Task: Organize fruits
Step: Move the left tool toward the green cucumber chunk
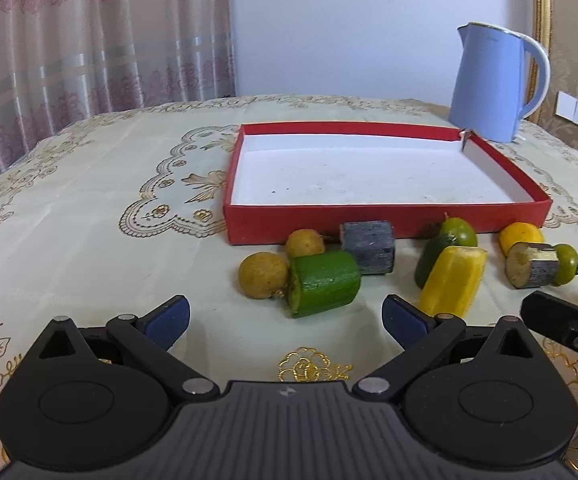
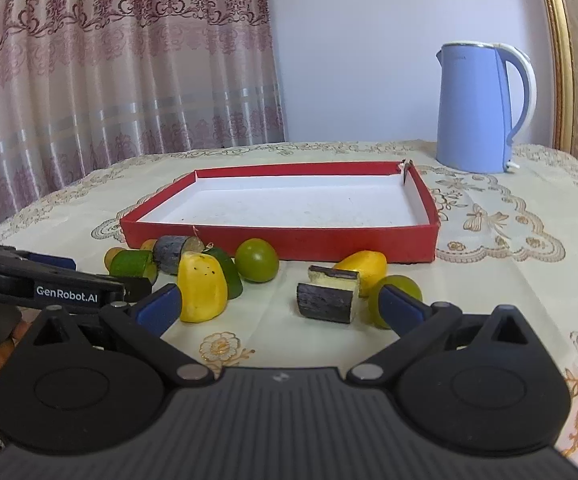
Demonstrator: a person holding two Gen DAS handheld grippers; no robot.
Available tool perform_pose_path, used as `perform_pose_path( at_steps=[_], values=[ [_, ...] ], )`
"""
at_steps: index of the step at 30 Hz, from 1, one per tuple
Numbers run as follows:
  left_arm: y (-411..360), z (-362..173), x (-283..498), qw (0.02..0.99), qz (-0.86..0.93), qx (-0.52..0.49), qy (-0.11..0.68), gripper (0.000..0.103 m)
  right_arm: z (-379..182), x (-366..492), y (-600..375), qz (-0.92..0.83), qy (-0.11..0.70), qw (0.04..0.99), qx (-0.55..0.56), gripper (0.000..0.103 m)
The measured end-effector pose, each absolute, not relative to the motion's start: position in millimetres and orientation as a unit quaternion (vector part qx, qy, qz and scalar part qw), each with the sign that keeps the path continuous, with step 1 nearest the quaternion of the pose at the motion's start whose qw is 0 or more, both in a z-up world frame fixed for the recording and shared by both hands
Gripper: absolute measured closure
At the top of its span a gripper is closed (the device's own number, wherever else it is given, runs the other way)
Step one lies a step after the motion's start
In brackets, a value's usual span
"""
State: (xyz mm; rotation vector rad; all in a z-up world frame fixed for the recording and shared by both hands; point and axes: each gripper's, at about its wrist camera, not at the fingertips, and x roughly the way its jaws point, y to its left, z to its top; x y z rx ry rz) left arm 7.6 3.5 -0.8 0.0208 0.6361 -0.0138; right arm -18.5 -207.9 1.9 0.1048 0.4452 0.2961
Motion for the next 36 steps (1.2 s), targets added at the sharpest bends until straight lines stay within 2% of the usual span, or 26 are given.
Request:
perform_pose_path(
  at_steps=[11,19,36],
  values=[
    [-3,-3,5,0.953,0.010,0.038,0.299,0.000,0,-17,-211,0.130,0.225,0.964,0.065,0.000],
    [-1,-3,4,0.956,0.010,0.029,0.293,0.000,1,-15,-199,0.088,0.238,0.967,0.028,0.000],
    [3,-4,3,0.956,0.025,0.022,0.292,0.000,-3,-8,-198,0.067,0.262,0.962,0.021,0.000]
  ],
)
